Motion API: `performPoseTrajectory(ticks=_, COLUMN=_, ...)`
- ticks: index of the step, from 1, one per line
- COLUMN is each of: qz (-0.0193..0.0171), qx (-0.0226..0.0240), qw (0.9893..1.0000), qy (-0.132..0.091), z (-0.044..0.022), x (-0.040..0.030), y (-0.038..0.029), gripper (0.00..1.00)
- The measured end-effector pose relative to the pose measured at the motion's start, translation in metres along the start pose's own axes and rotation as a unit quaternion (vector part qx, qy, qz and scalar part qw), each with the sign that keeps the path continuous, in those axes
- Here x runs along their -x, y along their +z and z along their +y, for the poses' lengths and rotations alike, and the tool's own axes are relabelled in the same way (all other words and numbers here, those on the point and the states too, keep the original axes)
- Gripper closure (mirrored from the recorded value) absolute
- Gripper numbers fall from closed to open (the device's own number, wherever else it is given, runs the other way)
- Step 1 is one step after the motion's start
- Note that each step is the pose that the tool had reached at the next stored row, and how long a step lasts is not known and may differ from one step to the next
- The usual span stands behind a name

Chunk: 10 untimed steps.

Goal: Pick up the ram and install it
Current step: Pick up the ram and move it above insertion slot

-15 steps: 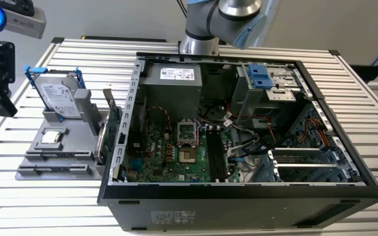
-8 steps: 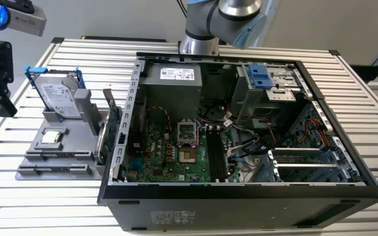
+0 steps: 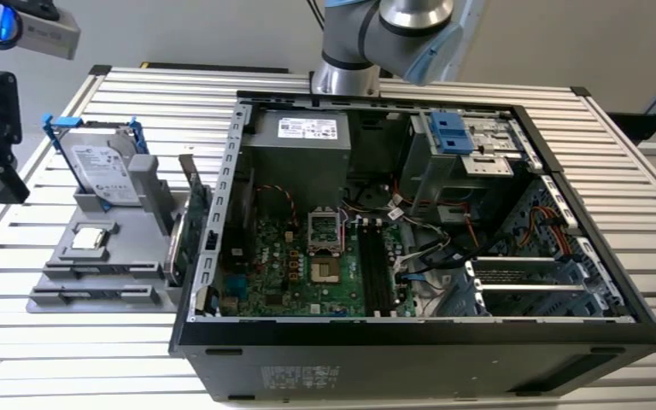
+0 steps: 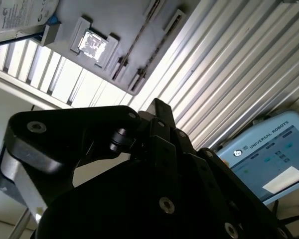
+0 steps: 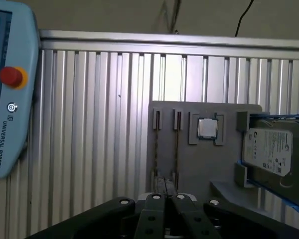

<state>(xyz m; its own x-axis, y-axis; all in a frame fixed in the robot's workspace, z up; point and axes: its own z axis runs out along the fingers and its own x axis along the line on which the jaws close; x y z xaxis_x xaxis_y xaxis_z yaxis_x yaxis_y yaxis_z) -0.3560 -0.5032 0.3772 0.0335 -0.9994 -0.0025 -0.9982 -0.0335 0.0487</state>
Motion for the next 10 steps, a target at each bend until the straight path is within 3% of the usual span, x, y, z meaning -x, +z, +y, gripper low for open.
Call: performPoseTrajectory(ticks=10, qz=0.0014, qx=0.0001, qw=0.9996, qy=-0.028, z=0.0, x=0.0, y=0.0, gripper=1.0)
